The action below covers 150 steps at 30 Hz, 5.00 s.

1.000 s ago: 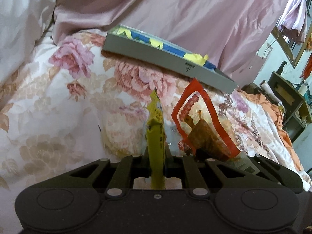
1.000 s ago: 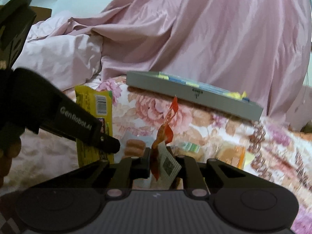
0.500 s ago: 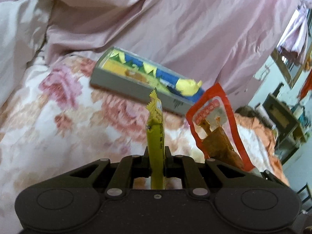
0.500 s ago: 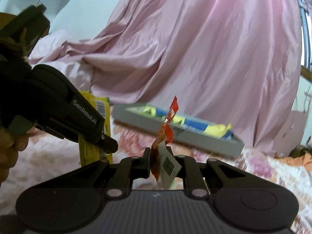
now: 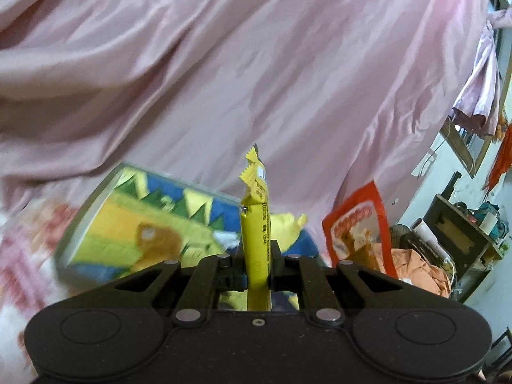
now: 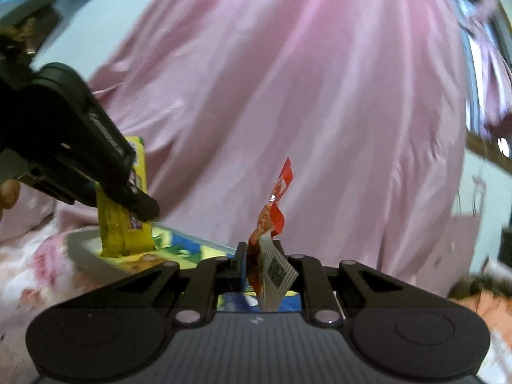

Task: Organize snacks
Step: 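Carry the wafer bar and red pack to the tray and release both, then withdraw both tools from the tray toward the sausages and bread pack, then grasp the sausage pack with the right tool while the left tool approaches the rice cracker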

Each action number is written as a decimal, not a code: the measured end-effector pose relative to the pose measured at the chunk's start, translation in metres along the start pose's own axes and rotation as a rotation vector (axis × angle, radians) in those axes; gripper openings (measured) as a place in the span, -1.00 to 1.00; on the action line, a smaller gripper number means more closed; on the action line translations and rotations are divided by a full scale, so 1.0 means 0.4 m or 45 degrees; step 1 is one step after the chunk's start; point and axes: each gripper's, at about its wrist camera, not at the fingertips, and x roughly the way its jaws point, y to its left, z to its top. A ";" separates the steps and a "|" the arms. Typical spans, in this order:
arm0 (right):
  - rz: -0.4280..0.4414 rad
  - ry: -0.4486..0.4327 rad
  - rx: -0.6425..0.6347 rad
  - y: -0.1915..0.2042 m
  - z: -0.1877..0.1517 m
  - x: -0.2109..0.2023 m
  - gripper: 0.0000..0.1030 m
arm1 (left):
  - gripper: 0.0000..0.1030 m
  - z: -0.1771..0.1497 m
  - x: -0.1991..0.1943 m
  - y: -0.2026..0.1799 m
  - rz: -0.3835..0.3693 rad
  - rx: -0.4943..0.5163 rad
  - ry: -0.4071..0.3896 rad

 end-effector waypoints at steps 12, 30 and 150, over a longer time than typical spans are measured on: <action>-0.010 0.068 0.159 -0.089 -0.093 0.132 -0.69 | -0.77 -0.011 0.237 -0.049 -0.023 0.020 0.132; 0.121 0.144 0.184 -0.088 -0.088 0.161 -0.43 | 0.27 -0.029 0.256 0.034 0.158 -0.190 0.216; 0.341 0.680 -0.232 0.264 -0.188 -0.176 0.25 | 0.98 -0.385 -0.191 0.292 0.033 0.503 0.381</action>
